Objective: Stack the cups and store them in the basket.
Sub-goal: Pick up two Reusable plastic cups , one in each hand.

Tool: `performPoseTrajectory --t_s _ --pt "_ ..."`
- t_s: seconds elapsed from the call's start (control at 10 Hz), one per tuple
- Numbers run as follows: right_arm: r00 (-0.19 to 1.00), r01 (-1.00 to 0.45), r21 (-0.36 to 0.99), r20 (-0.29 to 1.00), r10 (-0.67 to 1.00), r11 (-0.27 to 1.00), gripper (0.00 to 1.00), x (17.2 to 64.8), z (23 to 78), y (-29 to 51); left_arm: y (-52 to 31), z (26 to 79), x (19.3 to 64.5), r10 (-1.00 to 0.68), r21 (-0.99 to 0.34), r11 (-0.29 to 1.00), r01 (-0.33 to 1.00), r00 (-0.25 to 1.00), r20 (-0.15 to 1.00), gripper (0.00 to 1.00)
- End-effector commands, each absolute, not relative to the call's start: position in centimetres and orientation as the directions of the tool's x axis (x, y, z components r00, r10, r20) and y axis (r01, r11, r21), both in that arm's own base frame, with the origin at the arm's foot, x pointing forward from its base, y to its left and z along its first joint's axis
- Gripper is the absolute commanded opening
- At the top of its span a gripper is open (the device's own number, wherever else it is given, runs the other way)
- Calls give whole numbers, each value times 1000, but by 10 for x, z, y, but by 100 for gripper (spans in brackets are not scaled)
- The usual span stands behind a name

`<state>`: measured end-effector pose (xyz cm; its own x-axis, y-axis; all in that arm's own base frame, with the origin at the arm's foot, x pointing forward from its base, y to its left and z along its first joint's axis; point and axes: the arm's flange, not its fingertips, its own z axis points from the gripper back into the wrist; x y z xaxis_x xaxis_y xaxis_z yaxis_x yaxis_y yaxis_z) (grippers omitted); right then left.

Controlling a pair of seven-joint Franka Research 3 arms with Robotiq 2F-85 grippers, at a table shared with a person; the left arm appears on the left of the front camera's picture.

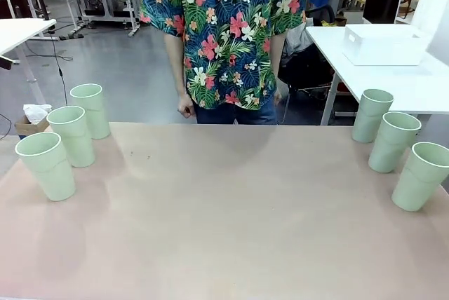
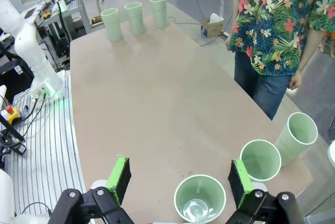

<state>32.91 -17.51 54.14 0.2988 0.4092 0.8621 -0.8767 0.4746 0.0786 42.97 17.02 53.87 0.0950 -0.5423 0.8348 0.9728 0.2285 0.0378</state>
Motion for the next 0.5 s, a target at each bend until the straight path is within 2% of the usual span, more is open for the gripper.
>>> performPoseTrajectory --t_s 0.0,0.4 --pt "268 -883 58 877 399 466 100 332 543 -175 171 538 429 -545 38 224 974 93 833 100" --pt "268 -883 58 877 399 466 100 332 543 -175 171 538 429 -545 38 224 974 93 833 100"
